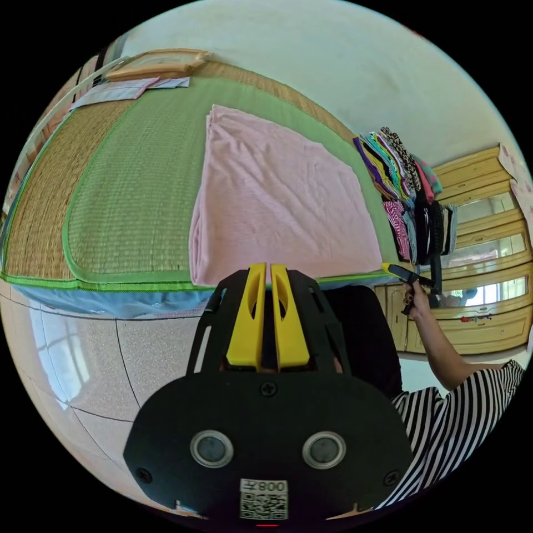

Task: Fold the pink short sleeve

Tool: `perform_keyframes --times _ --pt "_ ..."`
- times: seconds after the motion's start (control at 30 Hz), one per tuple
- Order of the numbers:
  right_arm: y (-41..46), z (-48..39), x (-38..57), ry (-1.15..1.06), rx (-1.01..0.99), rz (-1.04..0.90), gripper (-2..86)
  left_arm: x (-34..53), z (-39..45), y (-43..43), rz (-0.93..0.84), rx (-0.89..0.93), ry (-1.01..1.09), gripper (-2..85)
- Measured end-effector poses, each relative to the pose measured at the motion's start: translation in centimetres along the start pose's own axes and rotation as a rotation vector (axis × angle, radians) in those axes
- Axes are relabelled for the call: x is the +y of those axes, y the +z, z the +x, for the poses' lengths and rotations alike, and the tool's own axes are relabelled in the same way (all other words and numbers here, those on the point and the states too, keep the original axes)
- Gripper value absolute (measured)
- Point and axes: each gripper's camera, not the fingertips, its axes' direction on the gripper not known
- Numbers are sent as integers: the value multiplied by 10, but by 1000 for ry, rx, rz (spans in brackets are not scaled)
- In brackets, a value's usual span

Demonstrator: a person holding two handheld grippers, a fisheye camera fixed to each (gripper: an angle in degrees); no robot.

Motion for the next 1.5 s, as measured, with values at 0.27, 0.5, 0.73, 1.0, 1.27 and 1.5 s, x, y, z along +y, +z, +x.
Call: perform_keyframes --times 0.27,0.5,0.73,1.0,1.27,1.5 --pt "27 33 18 -12 -35 -5 31 -31 143 -17 -105 108 230 13" --pt "16 57 38 -53 -256 56 20 -63 338 -24 -177 144 577 66" --pt "14 78 54 -100 -432 68 19 -67 519 -29 -183 -34 913 83" --pt "45 122 64 -46 -507 62 28 -50 602 -51 -181 -212 1012 20" --pt "79 191 -14 85 -467 110 77 -67 615 -90 -191 -97 880 11" --pt "124 205 -111 125 -459 45 89 -78 625 -110 -181 -32 836 9"
